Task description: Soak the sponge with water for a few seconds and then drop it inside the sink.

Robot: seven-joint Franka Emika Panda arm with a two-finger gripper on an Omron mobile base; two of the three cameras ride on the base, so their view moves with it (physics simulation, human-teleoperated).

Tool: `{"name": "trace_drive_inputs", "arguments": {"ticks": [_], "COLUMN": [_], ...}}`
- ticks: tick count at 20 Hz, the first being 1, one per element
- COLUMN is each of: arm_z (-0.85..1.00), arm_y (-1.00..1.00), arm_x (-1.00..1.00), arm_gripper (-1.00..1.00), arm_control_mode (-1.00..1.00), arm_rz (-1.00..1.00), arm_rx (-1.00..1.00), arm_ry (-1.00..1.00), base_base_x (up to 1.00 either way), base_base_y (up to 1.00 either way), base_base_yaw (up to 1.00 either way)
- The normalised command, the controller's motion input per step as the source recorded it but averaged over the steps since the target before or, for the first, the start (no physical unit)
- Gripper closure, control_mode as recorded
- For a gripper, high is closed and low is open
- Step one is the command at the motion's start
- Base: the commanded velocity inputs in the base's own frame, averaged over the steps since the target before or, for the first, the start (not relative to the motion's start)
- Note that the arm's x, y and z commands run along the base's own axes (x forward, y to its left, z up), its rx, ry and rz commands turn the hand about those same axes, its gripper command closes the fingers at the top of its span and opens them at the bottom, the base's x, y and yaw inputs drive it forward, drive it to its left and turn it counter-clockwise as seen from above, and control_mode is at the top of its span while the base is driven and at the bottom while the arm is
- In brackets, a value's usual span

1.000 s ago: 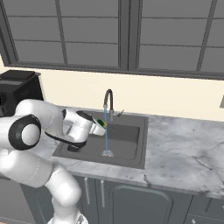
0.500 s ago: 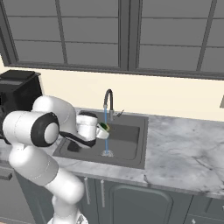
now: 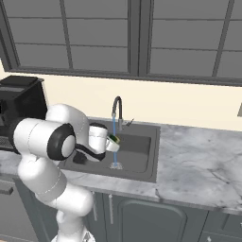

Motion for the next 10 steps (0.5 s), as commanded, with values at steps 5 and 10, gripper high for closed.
{"name": "trace_drive_inputs", "arguments": {"ticks": [5, 10], "arm_z": [0.0, 0.02], "arm_y": [0.0, 0.05], "arm_x": [0.08, 0.15], "arm_gripper": [1.0, 1.0], "arm_control_mode": [-1.0, -1.0], "arm_rz": [0.02, 0.06], "arm_rx": [0.0, -0.03], "arm_ry": [0.16, 0.17], "base_base_x": [0.0, 0.0], "base_base_y": [0.0, 0.0], "base_base_yaw": [0.0, 0.0]}}
